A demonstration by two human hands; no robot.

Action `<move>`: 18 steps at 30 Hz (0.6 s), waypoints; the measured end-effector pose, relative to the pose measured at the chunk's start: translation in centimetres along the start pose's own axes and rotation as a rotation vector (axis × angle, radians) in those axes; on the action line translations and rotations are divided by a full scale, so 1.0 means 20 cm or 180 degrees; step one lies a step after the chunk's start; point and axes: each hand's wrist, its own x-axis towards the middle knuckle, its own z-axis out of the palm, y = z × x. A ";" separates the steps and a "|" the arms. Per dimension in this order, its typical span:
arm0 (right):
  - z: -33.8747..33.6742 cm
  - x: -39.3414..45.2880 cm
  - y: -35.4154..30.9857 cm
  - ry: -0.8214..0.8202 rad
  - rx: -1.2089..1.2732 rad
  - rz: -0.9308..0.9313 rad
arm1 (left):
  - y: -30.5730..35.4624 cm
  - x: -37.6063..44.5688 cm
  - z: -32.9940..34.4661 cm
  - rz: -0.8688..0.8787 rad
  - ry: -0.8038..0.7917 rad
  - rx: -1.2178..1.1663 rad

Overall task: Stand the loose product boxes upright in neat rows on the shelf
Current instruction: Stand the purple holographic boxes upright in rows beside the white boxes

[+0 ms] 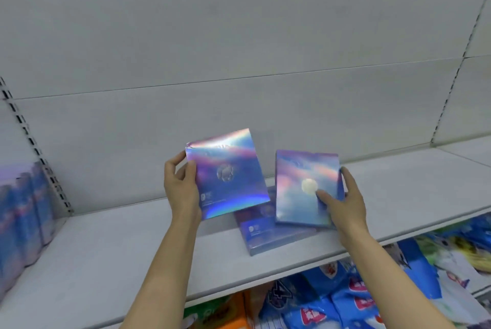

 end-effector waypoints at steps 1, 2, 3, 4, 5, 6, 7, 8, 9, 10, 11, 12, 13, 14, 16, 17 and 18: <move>0.01 -0.04 -0.01 0.0028 0.0105 -0.0014 | 0.01 -0.01 -0.02 0.0034 -0.0052 -0.0033; 0.02 -0.09 -0.01 0.0052 0.0219 -0.0057 | 0.02 -0.03 -0.05 0.0066 -0.0094 -0.0055; 0.03 -0.14 -0.02 0.0061 0.0285 -0.0091 | 0.03 -0.04 -0.07 0.0094 -0.0131 -0.0074; 0.04 -0.19 -0.03 0.0070 0.0321 -0.0177 | 0.04 -0.06 -0.10 0.0120 -0.0167 -0.0090; 0.04 -0.25 -0.05 0.0072 0.0340 -0.0240 | 0.06 -0.08 -0.13 0.0153 -0.0202 -0.0113; 0.04 -0.30 -0.06 0.0072 0.0345 -0.0317 | 0.07 -0.10 -0.16 0.0183 -0.0228 -0.0140; 0.04 -0.35 -0.08 0.0082 0.0329 -0.0383 | 0.09 -0.11 -0.20 0.0222 -0.0248 -0.0171; 0.04 -0.39 -0.09 0.0081 0.0324 -0.0471 | 0.10 -0.13 -0.25 0.0254 -0.0245 -0.0193; 0.04 -0.45 -0.11 0.0075 0.0326 -0.0551 | 0.12 -0.15 -0.29 0.0278 -0.0217 -0.0204; 0.05 -0.51 -0.13 0.0073 0.0361 -0.0608 | 0.13 -0.17 -0.34 0.0296 -0.0171 -0.0200; 0.05 -0.57 -0.14 0.0088 0.0413 -0.0640 | 0.15 -0.19 -0.39 0.0328 -0.0135 -0.0200; 0.06 -0.63 -0.15 0.0087 0.0482 -0.0665 | 0.17 -0.21 -0.44 0.0375 -0.0118 -0.0217; 0.06 -0.69 -0.16 0.0068 0.0542 -0.0655 | 0.19 -0.24 -0.49 0.0427 -0.0098 -0.0226; 0.07 -0.76 -0.16 0.0058 0.0577 -0.0656 | 0.21 -0.26 -0.54 0.0465 -0.0059 -0.0211; 0.08 -0.90 -0.17 0.0083 0.0640 -0.0662 | 0.26 -0.33 -0.66 0.0491 0.0037 -0.0185; 0.09 -0.97 -0.18 0.0092 0.0695 -0.0676 | 0.28 -0.37 -0.73 0.0506 0.0081 -0.0193; 0.09 -1.05 -0.19 0.0089 0.0724 -0.0692 | 0.30 -0.40 -0.80 0.0533 0.0120 -0.0203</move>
